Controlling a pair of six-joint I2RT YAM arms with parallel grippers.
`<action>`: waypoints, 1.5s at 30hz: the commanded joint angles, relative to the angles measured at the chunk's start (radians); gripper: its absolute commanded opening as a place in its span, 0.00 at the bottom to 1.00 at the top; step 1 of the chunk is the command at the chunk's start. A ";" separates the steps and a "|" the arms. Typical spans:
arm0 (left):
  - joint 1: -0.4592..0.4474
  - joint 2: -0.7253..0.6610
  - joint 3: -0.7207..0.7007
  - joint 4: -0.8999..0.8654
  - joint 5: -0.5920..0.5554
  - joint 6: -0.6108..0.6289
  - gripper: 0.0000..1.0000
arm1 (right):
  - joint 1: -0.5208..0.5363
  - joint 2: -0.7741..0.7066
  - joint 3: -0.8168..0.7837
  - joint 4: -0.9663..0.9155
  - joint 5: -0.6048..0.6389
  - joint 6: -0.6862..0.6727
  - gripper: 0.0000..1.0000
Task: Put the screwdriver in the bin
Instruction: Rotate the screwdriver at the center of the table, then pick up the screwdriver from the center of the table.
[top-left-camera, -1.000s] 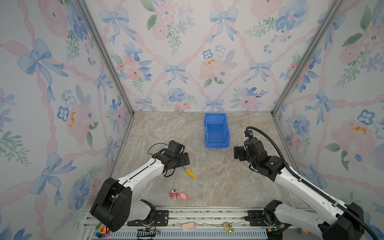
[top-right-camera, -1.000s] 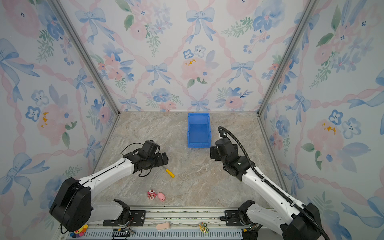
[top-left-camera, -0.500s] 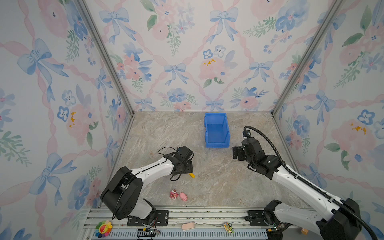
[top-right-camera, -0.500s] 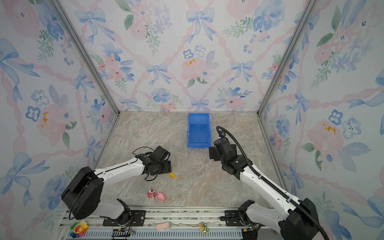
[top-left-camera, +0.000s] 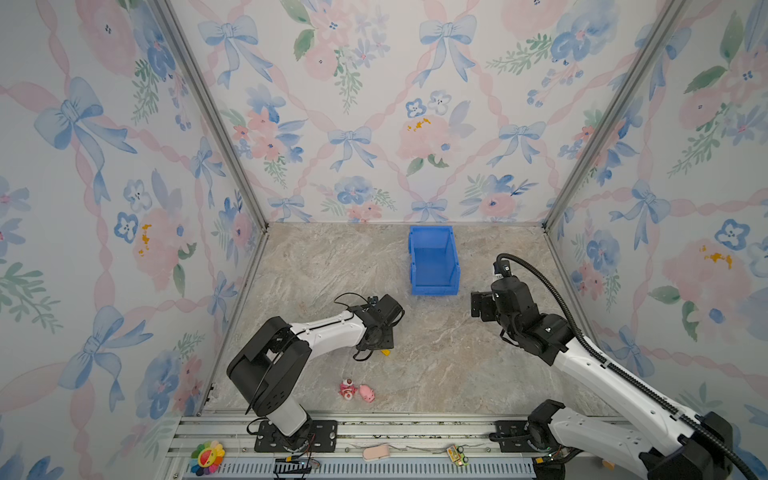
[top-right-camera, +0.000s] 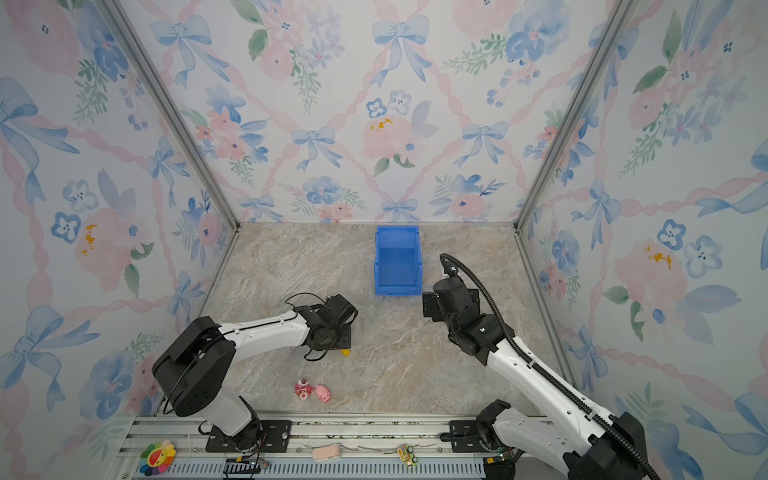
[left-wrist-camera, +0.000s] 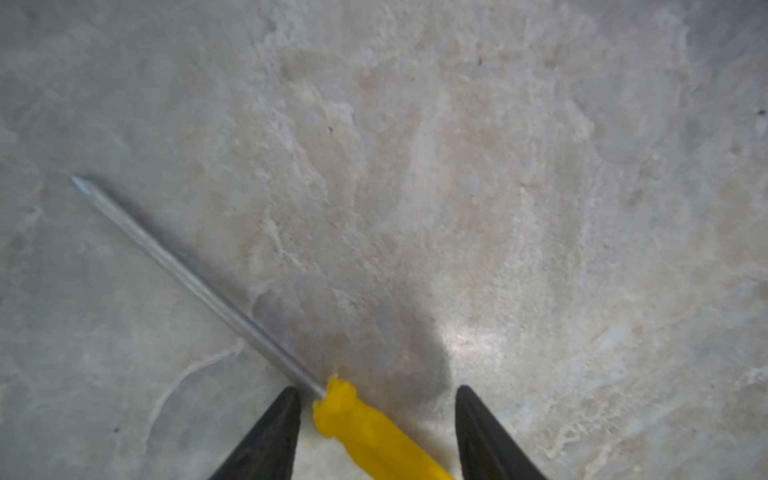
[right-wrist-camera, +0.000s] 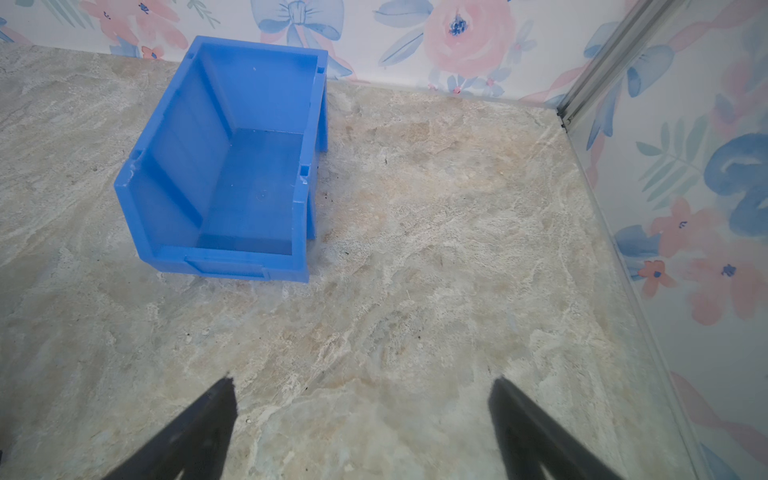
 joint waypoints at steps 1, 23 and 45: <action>-0.018 0.039 -0.002 -0.029 -0.015 -0.005 0.55 | 0.008 -0.021 -0.020 -0.036 0.028 -0.005 0.97; -0.075 -0.022 -0.063 -0.132 -0.090 -0.004 0.45 | 0.006 -0.006 -0.033 0.005 0.037 0.005 0.97; -0.079 -0.112 0.032 -0.124 -0.118 0.049 0.00 | 0.013 -0.051 -0.027 -0.022 0.031 0.038 0.97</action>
